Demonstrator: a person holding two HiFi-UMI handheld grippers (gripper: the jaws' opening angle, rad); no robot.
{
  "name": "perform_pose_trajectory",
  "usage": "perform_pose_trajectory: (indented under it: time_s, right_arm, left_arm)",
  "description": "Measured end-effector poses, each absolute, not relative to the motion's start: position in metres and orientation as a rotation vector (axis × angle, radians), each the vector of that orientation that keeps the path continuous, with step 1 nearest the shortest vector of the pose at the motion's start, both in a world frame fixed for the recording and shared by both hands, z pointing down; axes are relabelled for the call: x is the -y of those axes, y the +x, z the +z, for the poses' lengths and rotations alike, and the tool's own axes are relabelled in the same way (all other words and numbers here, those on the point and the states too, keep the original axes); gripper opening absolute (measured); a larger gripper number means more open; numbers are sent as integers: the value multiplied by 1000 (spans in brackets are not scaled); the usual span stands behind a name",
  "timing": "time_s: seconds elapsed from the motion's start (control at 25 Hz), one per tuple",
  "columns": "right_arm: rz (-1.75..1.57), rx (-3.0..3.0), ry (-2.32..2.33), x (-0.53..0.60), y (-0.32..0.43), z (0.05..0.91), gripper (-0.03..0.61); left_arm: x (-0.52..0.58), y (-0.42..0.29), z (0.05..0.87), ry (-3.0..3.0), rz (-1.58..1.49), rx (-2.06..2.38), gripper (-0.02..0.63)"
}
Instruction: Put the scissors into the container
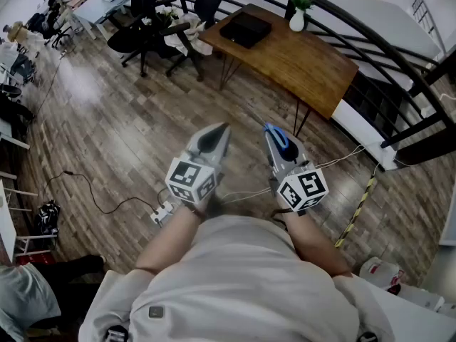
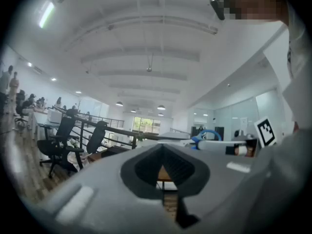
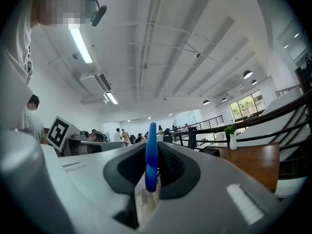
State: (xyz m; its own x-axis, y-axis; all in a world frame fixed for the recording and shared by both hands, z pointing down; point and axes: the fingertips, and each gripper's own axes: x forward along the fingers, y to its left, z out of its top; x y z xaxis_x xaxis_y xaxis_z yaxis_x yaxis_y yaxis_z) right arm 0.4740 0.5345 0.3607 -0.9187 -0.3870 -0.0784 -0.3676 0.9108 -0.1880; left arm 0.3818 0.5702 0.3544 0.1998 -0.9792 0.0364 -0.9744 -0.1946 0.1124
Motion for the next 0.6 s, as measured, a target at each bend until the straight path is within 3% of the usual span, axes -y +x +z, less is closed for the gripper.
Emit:
perform_pose_trajectory:
  time_s: [0.6]
  right_arm:
    - [-256, -2973, -579, -523, 441, 358, 57]
  left_arm:
    - [-552, 351, 356, 2350, -75, 1891, 3]
